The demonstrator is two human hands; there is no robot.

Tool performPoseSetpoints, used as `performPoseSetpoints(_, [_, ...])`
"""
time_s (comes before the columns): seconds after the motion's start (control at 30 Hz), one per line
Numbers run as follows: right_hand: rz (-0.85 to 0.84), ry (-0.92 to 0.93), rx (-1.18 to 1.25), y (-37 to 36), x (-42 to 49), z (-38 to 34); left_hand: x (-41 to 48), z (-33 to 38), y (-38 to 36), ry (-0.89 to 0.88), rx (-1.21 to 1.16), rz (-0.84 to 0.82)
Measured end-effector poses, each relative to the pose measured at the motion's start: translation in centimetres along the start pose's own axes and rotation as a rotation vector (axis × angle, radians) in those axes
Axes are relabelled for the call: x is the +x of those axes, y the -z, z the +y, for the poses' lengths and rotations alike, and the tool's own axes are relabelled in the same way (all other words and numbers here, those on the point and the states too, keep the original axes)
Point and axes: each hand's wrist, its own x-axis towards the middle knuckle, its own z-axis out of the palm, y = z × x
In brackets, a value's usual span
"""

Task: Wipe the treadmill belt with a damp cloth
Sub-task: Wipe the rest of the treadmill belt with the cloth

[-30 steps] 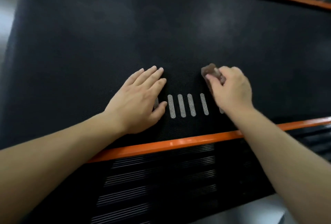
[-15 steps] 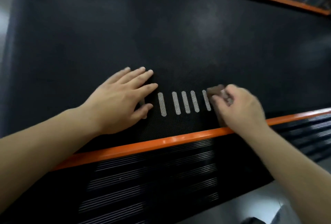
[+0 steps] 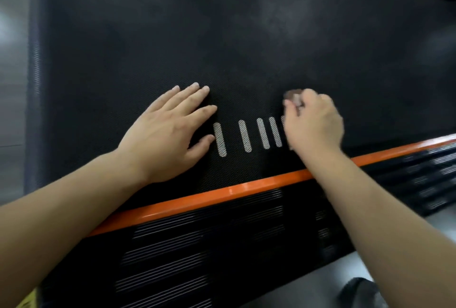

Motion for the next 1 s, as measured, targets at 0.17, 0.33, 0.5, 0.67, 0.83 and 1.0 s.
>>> performPoseSetpoints(0.17, [-0.056,0.354,0.118,-0.5,-1.1,-3.6,-2.2,-1.0,1.3,0.055,-0.021,-0.029])
performPoseSetpoints(0.33, [-0.008,0.093,0.144,-1.6,1.3,-5.1,-4.5,-2.4,2.0,0.138,0.037,-0.022])
performPoseSetpoints(0.5, [-0.233,0.66,0.316,-1.1,-1.7,-4.6,-4.3,-2.3,1.7,0.147,0.083,-0.01])
performPoseSetpoints(0.67, [-0.012,0.319,0.223,-1.9,1.4,-5.2,-4.2,-2.0,1.6,0.185,0.131,-0.006])
performPoseSetpoints(0.83, [-0.367,0.793,0.352,-0.2,-2.4,-4.0,-4.2,-1.8,1.7,0.225,0.173,-0.021])
performPoseSetpoints(1.0, [-0.131,0.407,0.256,0.0,-0.3,-1.1,-4.1,-1.4,2.0,0.232,0.177,-0.048])
